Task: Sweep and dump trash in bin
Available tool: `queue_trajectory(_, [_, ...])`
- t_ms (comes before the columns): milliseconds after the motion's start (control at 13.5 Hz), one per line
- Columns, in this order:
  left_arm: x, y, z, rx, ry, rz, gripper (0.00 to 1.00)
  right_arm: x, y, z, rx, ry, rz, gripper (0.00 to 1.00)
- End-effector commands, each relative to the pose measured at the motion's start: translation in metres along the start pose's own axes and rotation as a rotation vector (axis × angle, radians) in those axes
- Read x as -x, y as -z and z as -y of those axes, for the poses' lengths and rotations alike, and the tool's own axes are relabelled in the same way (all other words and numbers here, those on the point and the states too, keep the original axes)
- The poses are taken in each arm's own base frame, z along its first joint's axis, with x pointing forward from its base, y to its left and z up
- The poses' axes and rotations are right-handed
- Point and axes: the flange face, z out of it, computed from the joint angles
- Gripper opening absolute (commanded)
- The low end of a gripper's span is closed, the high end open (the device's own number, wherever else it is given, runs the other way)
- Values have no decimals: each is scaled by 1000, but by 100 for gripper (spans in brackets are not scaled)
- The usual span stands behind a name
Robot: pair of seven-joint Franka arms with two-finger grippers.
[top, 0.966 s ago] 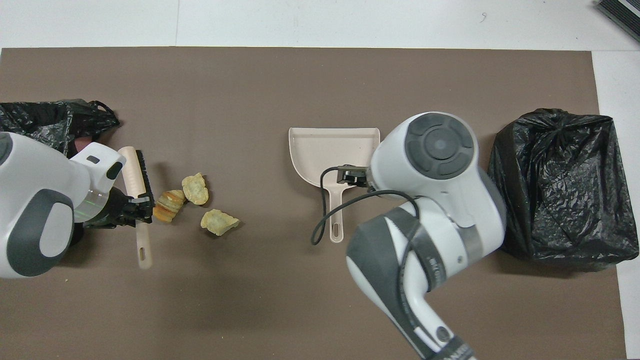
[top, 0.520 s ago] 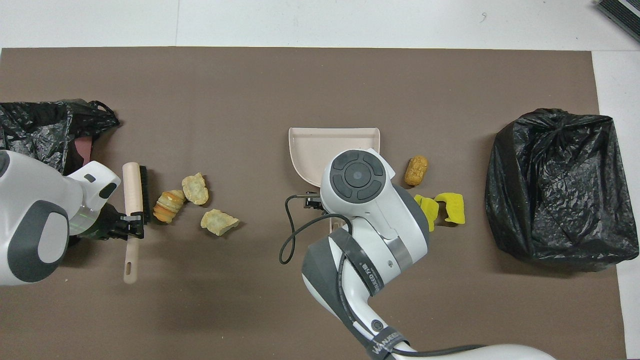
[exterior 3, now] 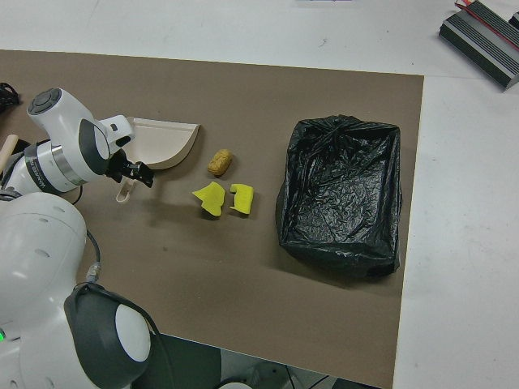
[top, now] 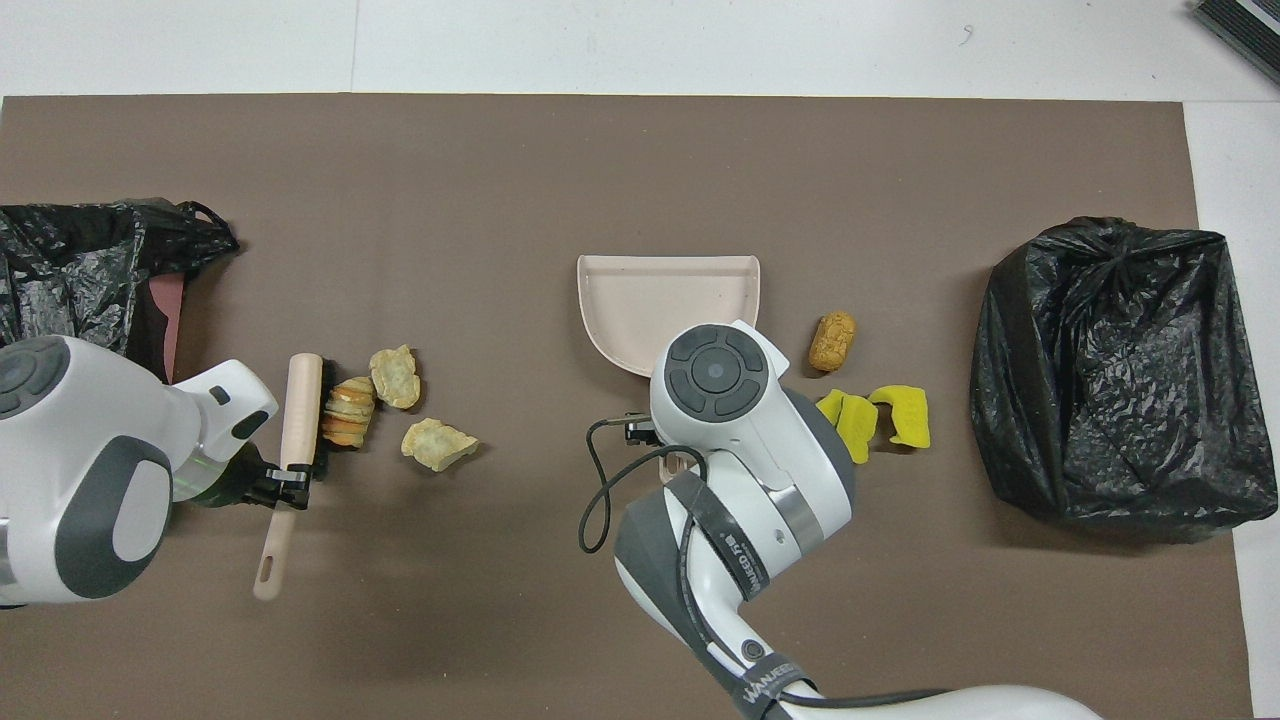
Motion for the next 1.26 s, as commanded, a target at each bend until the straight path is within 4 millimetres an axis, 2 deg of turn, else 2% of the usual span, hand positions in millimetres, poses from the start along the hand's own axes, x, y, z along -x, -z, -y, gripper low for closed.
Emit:
queue_trajectory(0, [9, -4, -13, -16, -25, -27, 0, 8, 3, -3, -39, 37, 2, 0])
queue_trajectory(223, [7, -13, -54, -35, -8, -45, 0, 1, 15, -2, -43, 80, 5, 0])
queue_trajectory(297, [6, -12, -55, -33, -5, -54, 0, -2, 19, -8, -53, 202, 7, 0])
queue_trajectory(372, [5, -12, -65, -28, -20, -69, 0, -6, 28, -13, -103, 349, 3, 0])
queue_trajectory(446, [8, -14, -82, -35, -52, -71, 0, -11, 40, -24, -142, 426, -15, 0])
queue_trajectory(595, [10, -14, -96, -36, -27, -75, 0, -26, 57, -58, -143, 529, -60, 0])
queue_trajectory(966, [12, -15, -100, -37, -12, -75, 0, -27, 52, -72, -20, 1168, -70, 0])
queue_trajectory(1115, [12, -15, -101, -37, 2, -77, 0, -26, 47, -84, -11, 1334, -39, 0])
queue_trajectory(1189, [11, -14, -102, -35, 4, -78, 0, -22, 49, -84, 0, 1362, -29, 0])
